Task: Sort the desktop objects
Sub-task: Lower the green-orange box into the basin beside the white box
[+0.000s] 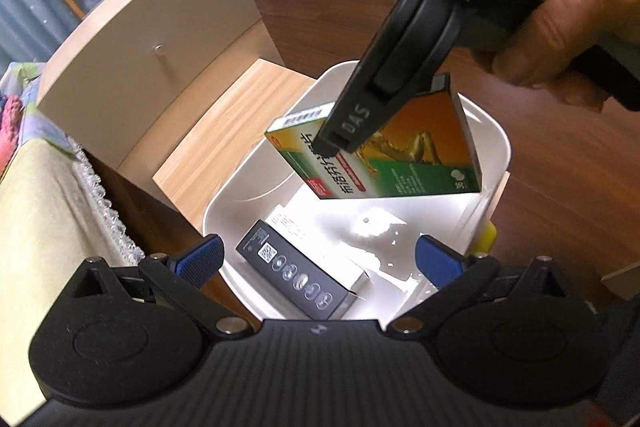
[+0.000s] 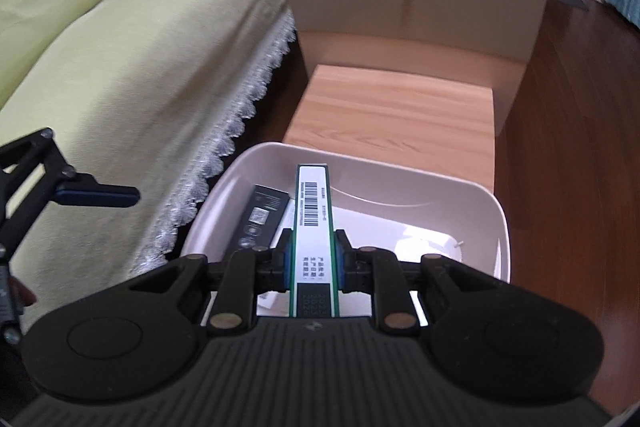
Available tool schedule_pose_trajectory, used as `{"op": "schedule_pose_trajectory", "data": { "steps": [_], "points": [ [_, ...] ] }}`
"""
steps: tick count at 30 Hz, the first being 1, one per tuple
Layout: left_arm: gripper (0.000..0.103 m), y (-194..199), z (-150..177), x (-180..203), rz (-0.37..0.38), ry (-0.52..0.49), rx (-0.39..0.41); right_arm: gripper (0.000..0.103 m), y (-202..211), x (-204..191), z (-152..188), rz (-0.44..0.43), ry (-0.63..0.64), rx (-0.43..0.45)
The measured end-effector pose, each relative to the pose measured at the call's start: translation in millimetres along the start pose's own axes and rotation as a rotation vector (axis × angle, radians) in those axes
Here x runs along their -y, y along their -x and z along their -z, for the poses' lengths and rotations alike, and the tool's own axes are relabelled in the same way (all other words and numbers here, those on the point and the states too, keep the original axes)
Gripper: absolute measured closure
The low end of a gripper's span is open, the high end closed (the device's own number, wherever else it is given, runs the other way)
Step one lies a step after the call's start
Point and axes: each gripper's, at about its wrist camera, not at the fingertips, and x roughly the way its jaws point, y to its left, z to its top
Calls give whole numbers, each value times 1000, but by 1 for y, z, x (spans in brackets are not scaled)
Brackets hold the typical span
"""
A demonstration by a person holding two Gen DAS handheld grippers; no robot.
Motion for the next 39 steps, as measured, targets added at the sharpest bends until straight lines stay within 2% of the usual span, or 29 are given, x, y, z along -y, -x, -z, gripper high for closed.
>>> {"op": "schedule_pose_trajectory", "data": {
  "steps": [11,17,27,39],
  "points": [
    [0,-48,-2,-10,44,-20,-17,86,-64,23,5,22,-76,-38],
    [0,-65,2,-6,30,-58,-41,86,-94,26,7,10,-103,-62],
    [0,-77,10,0,32,-81,-61,86,-118,28,11,-16,-115,-66],
    [0,-82,13,1,42,-76,-72,84,-141,28,23,-51,-172,-178]
  ]
}}
